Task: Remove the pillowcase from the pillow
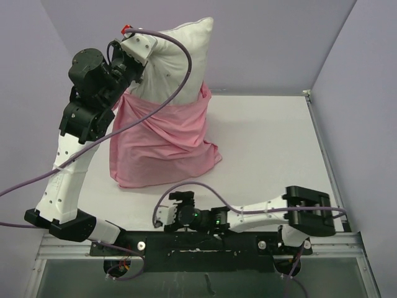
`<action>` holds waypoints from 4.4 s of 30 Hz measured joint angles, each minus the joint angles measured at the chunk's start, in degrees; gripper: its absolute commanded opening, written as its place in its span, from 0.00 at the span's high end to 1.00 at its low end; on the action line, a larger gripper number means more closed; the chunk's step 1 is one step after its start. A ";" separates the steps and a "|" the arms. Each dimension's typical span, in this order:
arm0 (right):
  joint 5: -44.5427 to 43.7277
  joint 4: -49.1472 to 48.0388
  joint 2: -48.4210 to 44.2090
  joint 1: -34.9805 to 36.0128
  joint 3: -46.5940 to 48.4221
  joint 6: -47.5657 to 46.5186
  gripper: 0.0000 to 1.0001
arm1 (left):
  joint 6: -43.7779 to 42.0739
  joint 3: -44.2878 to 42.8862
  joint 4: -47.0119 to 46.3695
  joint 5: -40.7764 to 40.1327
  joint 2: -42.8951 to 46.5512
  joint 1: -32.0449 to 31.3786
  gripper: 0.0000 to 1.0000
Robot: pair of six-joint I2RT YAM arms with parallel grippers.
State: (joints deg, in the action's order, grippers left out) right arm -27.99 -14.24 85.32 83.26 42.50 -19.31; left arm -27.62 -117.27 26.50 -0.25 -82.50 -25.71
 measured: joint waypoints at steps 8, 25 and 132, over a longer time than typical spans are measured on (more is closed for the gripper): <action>9.35 0.42 18.32 -0.70 13.81 -7.43 0.24 | 0.15 3.06 -0.70 -0.20 0.11 0.02 1.00; 6.10 1.66 16.06 -25.22 15.32 18.45 0.30 | 8.92 6.32 -0.28 1.97 5.99 -1.25 1.00; -4.20 21.57 8.94 -11.67 1.99 58.99 1.00 | -3.17 -32.24 -10.01 -0.85 -17.38 -3.41 1.00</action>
State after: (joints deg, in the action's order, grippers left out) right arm -32.18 7.33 94.26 71.59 44.49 39.68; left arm -30.79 -149.51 16.49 -1.10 -99.88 -29.12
